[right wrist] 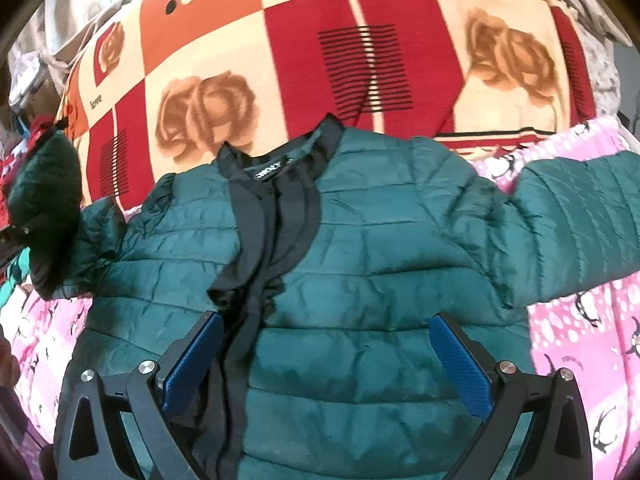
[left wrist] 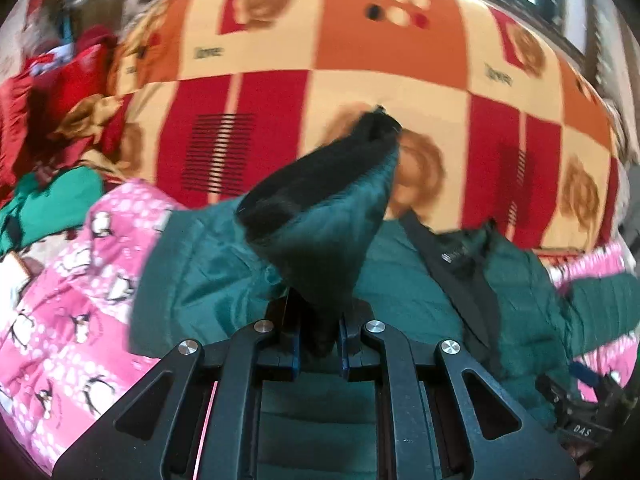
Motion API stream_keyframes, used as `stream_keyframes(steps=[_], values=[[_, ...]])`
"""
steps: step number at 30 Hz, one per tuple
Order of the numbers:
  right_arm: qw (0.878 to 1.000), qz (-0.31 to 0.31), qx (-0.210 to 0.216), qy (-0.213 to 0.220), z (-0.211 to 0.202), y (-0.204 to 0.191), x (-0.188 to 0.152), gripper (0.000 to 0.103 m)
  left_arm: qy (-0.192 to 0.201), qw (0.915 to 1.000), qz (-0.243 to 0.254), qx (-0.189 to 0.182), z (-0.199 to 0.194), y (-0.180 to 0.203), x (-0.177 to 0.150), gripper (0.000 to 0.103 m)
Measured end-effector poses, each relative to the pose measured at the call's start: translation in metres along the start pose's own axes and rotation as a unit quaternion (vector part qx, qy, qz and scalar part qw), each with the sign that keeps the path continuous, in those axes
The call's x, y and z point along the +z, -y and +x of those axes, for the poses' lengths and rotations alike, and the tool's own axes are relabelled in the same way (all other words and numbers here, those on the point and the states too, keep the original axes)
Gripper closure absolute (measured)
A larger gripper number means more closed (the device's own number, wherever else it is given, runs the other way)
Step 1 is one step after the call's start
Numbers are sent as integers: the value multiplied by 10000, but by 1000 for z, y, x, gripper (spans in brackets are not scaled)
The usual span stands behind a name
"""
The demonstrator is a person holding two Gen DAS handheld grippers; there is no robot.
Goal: Fold large clothes
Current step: 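Lift the sleeve with the left gripper and fold it across the jacket body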
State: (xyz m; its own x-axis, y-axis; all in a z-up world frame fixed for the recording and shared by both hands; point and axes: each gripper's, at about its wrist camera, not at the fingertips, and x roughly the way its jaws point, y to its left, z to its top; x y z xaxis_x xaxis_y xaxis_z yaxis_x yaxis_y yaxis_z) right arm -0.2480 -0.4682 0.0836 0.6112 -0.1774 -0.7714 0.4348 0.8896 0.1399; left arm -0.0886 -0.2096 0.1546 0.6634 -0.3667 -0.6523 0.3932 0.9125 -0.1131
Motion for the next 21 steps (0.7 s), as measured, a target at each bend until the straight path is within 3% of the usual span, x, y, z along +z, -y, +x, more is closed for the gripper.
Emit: stream_keyframes(steps=[14, 21], values=[[9990, 368, -254, 7, -9, 57, -13, 0, -706, 9909, 931, -660, 34, 137, -53, 91], [9974, 679, -217, -122, -6, 80, -18, 0, -1153, 9837, 1156, -751, 62, 166, -80, 90]])
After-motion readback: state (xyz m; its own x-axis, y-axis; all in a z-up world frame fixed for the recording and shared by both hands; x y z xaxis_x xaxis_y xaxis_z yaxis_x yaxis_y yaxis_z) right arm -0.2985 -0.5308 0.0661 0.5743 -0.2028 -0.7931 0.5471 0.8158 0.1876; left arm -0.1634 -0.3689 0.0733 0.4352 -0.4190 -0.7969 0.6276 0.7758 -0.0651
